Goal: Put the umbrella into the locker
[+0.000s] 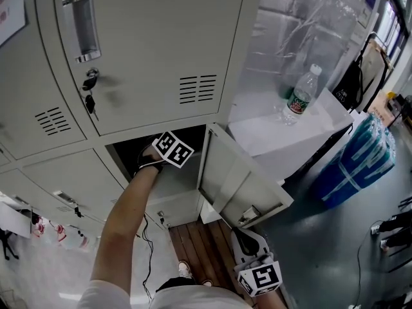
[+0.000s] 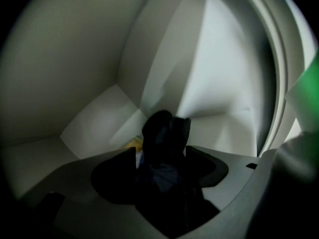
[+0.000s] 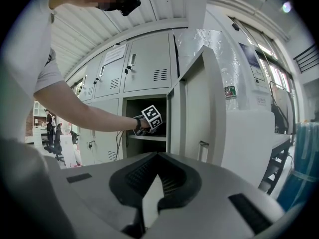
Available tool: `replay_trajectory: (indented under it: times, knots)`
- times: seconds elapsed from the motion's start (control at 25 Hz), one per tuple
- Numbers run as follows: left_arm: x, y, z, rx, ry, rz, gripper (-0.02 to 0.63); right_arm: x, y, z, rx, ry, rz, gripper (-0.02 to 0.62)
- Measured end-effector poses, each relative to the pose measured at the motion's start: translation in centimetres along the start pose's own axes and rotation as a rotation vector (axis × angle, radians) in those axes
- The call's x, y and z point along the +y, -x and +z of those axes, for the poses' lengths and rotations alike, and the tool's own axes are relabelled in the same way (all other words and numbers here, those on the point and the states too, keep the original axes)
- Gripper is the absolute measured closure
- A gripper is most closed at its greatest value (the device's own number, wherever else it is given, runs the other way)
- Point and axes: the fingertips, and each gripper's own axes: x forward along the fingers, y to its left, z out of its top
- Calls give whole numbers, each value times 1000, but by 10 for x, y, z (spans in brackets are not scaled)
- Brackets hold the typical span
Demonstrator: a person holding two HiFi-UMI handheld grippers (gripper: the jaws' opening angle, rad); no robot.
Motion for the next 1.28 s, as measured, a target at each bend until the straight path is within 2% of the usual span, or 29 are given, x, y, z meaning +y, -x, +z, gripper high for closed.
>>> replay_trajectory:
  times: [0.16, 0.44, 0.6, 1.28]
  knots:
    - [4, 7, 7, -68, 27, 21, 278, 0, 2, -2, 2, 0, -6, 580]
    - [7, 27, 19, -163, 21, 68, 276, 4, 7, -2, 2, 1, -4, 580]
    - [9, 38, 20, -177, 5, 97, 276, 8, 10, -1, -5, 4, 5, 580]
    - [-16, 88, 14, -185, -9, 98, 276, 23, 41, -4, -30, 9, 41, 580]
